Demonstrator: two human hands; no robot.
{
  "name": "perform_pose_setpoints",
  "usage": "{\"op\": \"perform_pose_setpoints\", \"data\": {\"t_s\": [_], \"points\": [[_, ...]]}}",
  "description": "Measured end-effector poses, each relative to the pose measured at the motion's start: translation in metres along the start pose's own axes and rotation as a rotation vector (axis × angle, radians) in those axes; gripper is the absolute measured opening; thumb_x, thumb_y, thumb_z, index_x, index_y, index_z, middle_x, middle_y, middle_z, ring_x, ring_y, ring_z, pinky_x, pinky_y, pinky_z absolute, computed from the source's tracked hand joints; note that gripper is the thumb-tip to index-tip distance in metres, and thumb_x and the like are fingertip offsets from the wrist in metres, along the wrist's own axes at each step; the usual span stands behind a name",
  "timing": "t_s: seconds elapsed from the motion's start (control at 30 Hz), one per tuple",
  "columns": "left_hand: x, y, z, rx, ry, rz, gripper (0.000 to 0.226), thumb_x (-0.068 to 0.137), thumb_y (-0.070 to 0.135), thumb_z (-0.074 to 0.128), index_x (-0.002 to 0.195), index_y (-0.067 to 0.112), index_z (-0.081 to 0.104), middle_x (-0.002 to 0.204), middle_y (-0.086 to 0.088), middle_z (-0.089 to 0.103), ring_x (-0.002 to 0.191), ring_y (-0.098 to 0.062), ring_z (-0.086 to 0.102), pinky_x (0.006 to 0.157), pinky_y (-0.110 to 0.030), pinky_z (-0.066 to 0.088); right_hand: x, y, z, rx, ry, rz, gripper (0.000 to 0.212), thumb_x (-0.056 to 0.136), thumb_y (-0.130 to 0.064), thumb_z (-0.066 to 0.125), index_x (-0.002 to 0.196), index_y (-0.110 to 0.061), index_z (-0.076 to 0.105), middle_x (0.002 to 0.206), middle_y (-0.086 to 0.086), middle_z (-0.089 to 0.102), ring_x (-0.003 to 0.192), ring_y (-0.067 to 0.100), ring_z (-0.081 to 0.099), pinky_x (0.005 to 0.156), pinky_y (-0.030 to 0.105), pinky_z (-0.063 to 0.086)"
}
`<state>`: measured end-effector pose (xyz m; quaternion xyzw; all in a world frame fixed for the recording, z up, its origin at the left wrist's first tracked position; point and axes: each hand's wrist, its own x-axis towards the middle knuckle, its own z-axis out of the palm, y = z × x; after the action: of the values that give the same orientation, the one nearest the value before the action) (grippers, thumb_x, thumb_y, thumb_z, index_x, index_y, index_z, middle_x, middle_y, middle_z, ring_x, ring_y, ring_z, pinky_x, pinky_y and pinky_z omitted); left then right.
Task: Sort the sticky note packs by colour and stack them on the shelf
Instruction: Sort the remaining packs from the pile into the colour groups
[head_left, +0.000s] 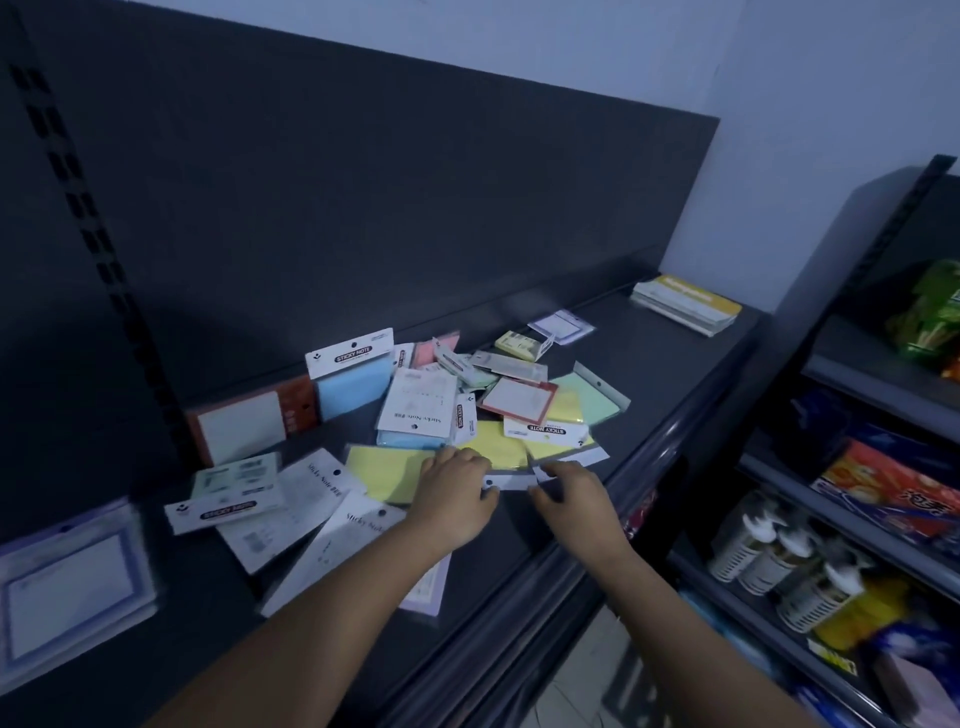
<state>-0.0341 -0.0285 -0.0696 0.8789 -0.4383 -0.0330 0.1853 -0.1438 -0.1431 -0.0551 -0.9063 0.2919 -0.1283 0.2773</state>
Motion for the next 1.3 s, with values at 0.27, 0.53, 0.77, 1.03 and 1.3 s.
{"op": "perform_pose_setpoints", "data": {"t_s": [0.27,0.53,0.77,1.03,1.3], "points": [[0.053,0.007,0.007,0.221,-0.054,0.004,0.035,0.096,0.035,0.038,0.123,0.013,0.047,0.139,-0.003,0.043,0.123,-0.025,0.03,0.101,-0.036,0.022,0.062,0.03,-0.003,-0.031,-0.067,-0.078,0.039,0.087,-0.008,0.054,0.125,-0.003,0.055,0.122,0.012,0.055,0.114,0.027,0.05,0.094,0.029,0.04],[0.096,0.008,-0.003,0.178,-0.277,-0.189,0.06,0.083,0.051,0.055,0.131,0.019,0.039,0.138,-0.003,0.042,0.126,-0.025,0.027,0.099,-0.039,0.022,0.119,0.059,-0.019,-0.052,-0.225,-0.288,0.047,0.089,-0.012,0.054,0.135,-0.01,0.044,0.138,0.005,0.043,0.126,0.021,0.043,0.101,0.024,0.035],[0.103,0.02,0.002,0.18,-0.159,-0.274,0.088,0.064,0.067,0.067,0.134,0.022,0.04,0.128,-0.002,0.042,0.121,-0.023,0.028,0.097,-0.035,0.021,0.145,0.069,-0.023,-0.211,-0.246,-0.494,0.038,0.082,-0.017,0.055,0.119,-0.01,0.053,0.118,0.009,0.057,0.112,0.028,0.047,0.082,0.029,0.036],[0.088,0.024,-0.01,-0.24,0.103,-0.46,0.052,0.062,0.057,0.077,0.099,0.026,0.058,0.092,0.01,0.049,0.099,-0.017,0.038,0.084,-0.032,0.026,0.152,0.076,-0.014,-0.303,-0.268,-0.571,0.05,0.082,-0.025,0.057,0.131,-0.02,0.048,0.132,0.001,0.04,0.121,0.023,0.036,0.095,0.029,0.032],[0.07,0.015,-0.03,-1.019,0.505,-0.588,0.023,0.085,0.017,0.066,0.1,0.001,0.058,0.094,-0.009,0.065,0.086,-0.023,0.061,0.075,-0.037,0.051,0.141,0.061,-0.001,-0.435,-0.189,-0.62,0.038,0.093,-0.019,0.043,0.129,-0.028,0.052,0.145,0.0,0.033,0.122,0.026,0.032,0.09,0.033,0.033]]}}
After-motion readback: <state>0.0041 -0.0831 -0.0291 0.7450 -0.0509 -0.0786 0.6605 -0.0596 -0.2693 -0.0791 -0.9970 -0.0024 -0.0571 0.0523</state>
